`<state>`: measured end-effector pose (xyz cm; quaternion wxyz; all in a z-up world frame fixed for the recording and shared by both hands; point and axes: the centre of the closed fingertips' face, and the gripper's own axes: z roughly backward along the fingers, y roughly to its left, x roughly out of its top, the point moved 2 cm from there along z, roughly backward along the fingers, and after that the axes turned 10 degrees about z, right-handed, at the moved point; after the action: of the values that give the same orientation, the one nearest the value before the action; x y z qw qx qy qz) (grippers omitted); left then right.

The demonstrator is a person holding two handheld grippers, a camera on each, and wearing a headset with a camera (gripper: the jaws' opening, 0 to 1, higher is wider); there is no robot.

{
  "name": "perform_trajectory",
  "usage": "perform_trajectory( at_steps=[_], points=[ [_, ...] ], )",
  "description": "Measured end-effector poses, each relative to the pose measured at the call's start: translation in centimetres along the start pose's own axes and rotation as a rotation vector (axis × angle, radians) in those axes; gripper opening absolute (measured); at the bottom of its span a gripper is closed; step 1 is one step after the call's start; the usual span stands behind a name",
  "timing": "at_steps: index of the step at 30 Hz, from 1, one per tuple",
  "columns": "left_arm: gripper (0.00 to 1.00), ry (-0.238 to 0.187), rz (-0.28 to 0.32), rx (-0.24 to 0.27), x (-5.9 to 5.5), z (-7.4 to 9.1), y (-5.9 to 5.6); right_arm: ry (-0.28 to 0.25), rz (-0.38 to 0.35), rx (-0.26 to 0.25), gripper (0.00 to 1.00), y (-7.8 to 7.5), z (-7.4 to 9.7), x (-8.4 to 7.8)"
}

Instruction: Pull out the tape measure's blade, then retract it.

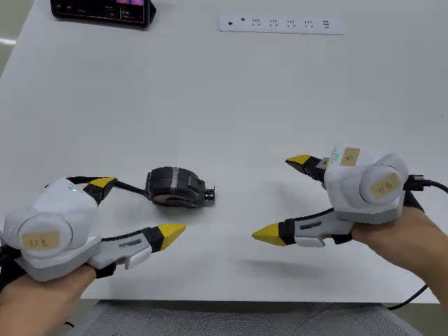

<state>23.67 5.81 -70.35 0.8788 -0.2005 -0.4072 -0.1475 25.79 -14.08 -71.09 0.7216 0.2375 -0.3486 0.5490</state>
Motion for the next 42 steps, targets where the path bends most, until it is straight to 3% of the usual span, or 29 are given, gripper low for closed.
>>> perform_trajectory(
  at_steps=[12, 24, 42],
  points=[
    [0.87, 0.001, -0.031, -0.017, 0.1, 1.0, 0.4, 0.001, -0.014, -0.037, 0.89, 0.2, 1.7, -0.6],
    [0.94, 0.010, -0.050, -0.063, 0.2, 1.6, 0.0, -0.019, -0.039, -0.072, 0.90, 0.8, 3.8, -1.0],
    [0.99, 0.027, -0.079, -0.108, -0.5, 2.8, 0.2, -0.033, -0.088, -0.089, 0.96, 1.7, 5.5, -3.2]
  ],
)
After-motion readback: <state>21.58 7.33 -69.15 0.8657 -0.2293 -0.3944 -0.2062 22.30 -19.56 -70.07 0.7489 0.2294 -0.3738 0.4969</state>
